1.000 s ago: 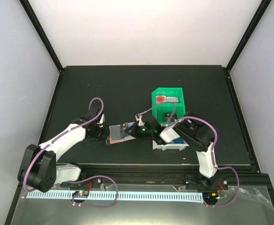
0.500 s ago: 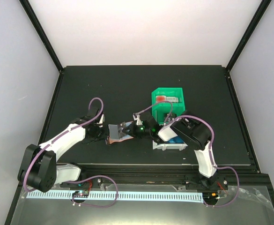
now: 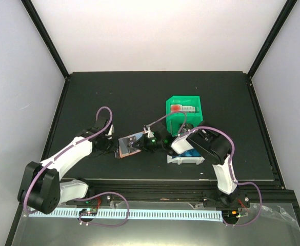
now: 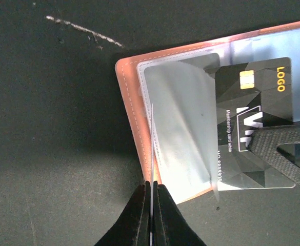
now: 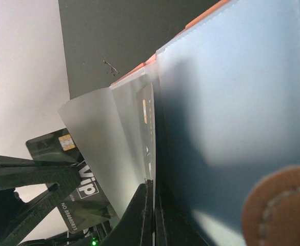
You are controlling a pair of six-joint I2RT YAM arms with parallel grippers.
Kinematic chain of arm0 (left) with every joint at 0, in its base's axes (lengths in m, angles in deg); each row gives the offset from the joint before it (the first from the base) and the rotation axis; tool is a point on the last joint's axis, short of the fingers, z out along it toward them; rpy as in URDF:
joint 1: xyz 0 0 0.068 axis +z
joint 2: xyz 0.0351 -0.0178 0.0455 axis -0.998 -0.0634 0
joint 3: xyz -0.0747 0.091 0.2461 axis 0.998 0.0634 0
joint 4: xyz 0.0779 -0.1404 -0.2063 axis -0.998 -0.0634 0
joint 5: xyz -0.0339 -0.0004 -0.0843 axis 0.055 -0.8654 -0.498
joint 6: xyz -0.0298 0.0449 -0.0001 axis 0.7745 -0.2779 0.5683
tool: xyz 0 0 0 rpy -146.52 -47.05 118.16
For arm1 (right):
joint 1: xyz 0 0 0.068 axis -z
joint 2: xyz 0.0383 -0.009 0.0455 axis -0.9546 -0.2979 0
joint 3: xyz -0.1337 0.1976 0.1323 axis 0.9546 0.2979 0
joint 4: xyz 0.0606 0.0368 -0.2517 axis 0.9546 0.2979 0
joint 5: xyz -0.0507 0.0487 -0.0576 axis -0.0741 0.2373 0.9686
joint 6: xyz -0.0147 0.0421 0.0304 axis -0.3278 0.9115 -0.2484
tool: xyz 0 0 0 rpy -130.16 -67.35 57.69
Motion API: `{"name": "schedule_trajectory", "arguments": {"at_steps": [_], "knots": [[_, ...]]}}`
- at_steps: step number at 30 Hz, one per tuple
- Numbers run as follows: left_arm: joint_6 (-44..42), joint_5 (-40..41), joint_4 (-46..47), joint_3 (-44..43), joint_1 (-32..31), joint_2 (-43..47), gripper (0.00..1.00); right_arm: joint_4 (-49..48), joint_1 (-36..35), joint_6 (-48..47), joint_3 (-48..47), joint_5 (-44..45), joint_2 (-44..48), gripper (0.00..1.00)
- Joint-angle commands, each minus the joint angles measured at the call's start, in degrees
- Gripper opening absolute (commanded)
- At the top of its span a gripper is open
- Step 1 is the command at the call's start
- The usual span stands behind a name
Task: Put the credit cards into the card holder
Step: Insert the credit card into the card holder.
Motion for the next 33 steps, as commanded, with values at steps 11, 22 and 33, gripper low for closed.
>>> {"name": "schedule_trajectory", "arguments": {"at_steps": [11,22,33], "knots": [[-0.3,0.1,-0.6,0.1,0.0,-0.6,0.02,8.5,-0.8,-11.4,-2.4,4.5,0.4,0.07],[-0.4,0.1,-0.6,-0.1,0.0,-1.9,0.01,8.0,-0.8,-13.8,-4.5,5.5,-1.6,0.09],[-0.8,-1.2,0.1,0.1,0.0,-2.4,0.02,1.8,-2.2,-8.9,-3.7,-1.1,-3.9,0.07]]}}
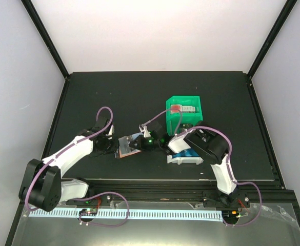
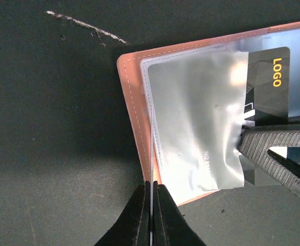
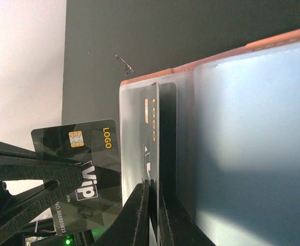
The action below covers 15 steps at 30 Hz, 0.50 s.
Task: Put the credit cards into the card holder
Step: Insert the credit card into the card holder.
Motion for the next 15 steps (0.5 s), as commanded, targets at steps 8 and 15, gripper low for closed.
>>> {"name": "schedule_trajectory", "arguments": {"at_steps": [8,15], "knots": [[-0.6,-1.3,-0.5,0.0,0.0,-1.7,0.02,4.3,-1.5,-1.9,-1.0,0.4,-0.6,0.15],[-0.4,-1.0,-0.7,-0.1,0.0,-1.4,0.02,17.7,-1.5,-8.0,-2.8,7.4,5.3,0.40]]}}
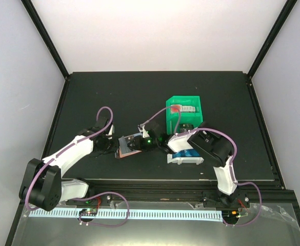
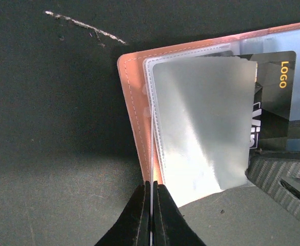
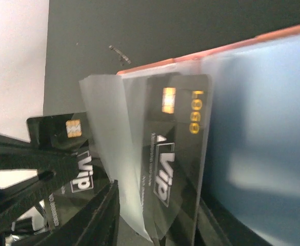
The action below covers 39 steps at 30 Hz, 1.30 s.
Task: Put the credit cards into the card holder
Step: Insert the credit card into the card holder.
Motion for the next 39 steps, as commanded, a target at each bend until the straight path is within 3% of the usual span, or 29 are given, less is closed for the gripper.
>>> {"name": "schedule_trajectory", "arguments": {"at_steps": [1,6,11,21,31,39], "knots": [[-0.4,-0.8,-0.7,0.0,-0.1,-1.1,0.02,10.8,-0.4,-4.4,-1.5,5.1,2.9,0.42],[-0.4,-1.1,-0.4,0.1,-0.1,-1.0,0.02,18.5,-1.4,-6.3,-5.6,8.0,2.8,0.54],[-0.8,-1.3,-0.4,0.0,-0.1,-1.0,0.02,25.1,-3.0,-8.8,-9.7,11.4,1.7,0.58],[-0.5,-1.9,0.0,0.3,-0.1,-0.1,0.02,29.0,-6.3,-11.5,-14.0,12.3,0.2,0.57],[0.1,-0.8,-0.5,0.1,-0.1,1.0,0.02,37.5,-6.2,-13.5,-17.0,23.9,2.5,0.59],[0.4,-0.2,-0.6,0.3,-0.2,0.4,0.02,38.4,-6.9,-14.5,-18.1,22.8,1.1,0.57]]}}
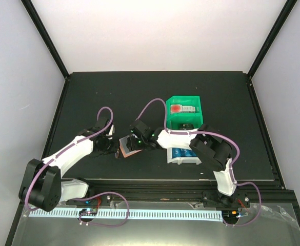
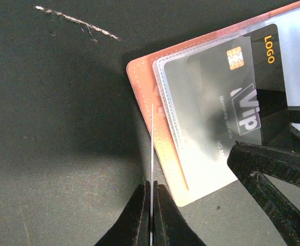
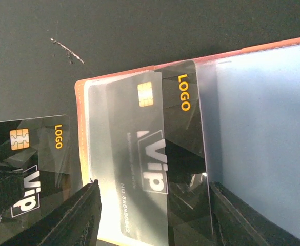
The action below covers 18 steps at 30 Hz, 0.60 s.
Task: Put the credit cards into the card holder
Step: Insert the credit card into the card holder.
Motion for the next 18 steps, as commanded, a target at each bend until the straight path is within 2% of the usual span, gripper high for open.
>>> {"name": "schedule_trajectory", "arguments": {"at_steps": [1,13,18], "knots": [[0.6,0.5,-0.4,0.3,-0.1,-0.1,0.02,3.1,-1.0,-1.6,-2.0,2.1,-0.6,0.57],[0.5,-0.1,0.4,0.6,-0.1,-1.6,0.02,12.6,-4.6,-10.0,-10.2,7.8,-4.7,0.58],[0.7,0.2,0.2,0.6,-0.1,-1.4,0.01,15.2,-4.5,-10.2,-11.7,11.9,-5.2,0.59]]}}
